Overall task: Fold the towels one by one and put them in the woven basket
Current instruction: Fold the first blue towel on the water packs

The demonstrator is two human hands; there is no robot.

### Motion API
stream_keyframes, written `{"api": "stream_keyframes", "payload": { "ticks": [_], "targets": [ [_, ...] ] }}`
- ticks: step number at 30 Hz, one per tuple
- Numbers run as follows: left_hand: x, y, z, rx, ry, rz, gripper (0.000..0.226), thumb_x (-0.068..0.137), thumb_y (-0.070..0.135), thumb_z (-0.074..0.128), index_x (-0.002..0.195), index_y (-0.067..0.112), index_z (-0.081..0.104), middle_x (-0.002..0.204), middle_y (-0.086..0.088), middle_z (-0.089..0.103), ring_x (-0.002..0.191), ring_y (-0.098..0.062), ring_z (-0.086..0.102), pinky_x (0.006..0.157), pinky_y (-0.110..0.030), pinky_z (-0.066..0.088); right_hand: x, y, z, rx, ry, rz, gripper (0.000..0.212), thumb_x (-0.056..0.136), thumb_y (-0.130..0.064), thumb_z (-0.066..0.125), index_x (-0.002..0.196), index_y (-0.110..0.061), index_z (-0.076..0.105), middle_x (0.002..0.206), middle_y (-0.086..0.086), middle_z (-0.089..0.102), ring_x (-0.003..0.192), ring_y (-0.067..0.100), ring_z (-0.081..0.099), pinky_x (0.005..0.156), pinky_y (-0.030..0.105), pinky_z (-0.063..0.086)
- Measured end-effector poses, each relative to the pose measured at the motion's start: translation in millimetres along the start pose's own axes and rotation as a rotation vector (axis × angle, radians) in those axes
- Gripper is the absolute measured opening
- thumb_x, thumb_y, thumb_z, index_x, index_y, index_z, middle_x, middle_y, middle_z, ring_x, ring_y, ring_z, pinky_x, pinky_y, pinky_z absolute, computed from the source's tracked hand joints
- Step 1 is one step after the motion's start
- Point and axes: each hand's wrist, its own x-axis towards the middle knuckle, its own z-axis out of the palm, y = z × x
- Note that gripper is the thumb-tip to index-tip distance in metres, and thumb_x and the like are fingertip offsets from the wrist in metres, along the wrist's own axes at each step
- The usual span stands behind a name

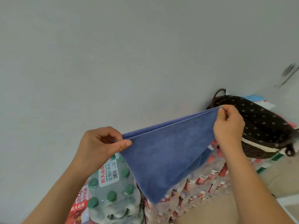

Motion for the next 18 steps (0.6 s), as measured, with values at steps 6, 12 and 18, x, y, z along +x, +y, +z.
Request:
{"api": "stream_keyframes", "payload": {
  "ticks": [6, 12, 18],
  "targets": [
    [-46.1, 20.7, -7.4, -0.090, -0.239, -0.004, 0.022, 0.063, 0.025, 0.079, 0.084, 0.025, 0.074, 0.068, -0.003, 0.071, 0.059, -0.013, 0.063, 0.059, -0.022, 0.051, -39.3, -8.9, -66.9, -0.129, 0.077, -0.019, 0.020, 0.097, -0.015, 0.046, 0.103, -0.009, 0.064, 0.086, 0.001, 0.058, 0.083, 0.021, 0.051, 0.074, 0.025, 0.034],
    [-68.9, 8.1, 4.8, 0.176, -0.427, 0.085, 0.014, 0.085, 0.022, 0.070, 0.072, 0.029, 0.071, 0.067, 0.005, 0.069, 0.061, -0.010, 0.064, 0.065, -0.027, 0.053, -13.8, -31.1, -64.9, -0.132, 0.038, -0.099, 0.019, 0.092, -0.023, 0.045, 0.088, -0.014, 0.062, 0.083, 0.009, 0.065, 0.078, 0.035, 0.062, 0.074, 0.043, 0.050],
    [-101.0, -65.0, 12.0, 0.323, -0.376, -0.169, 0.018, 0.092, 0.027, 0.058, 0.077, 0.020, 0.066, 0.064, 0.005, 0.068, 0.060, -0.005, 0.063, 0.066, -0.025, 0.052, -27.8, -72.5, 89.2, -0.188, -0.310, -0.297, 0.023, 0.098, -0.015, 0.042, 0.102, -0.006, 0.064, 0.106, 0.016, 0.056, 0.092, 0.028, 0.053, 0.071, 0.020, 0.027]
  ]
}}
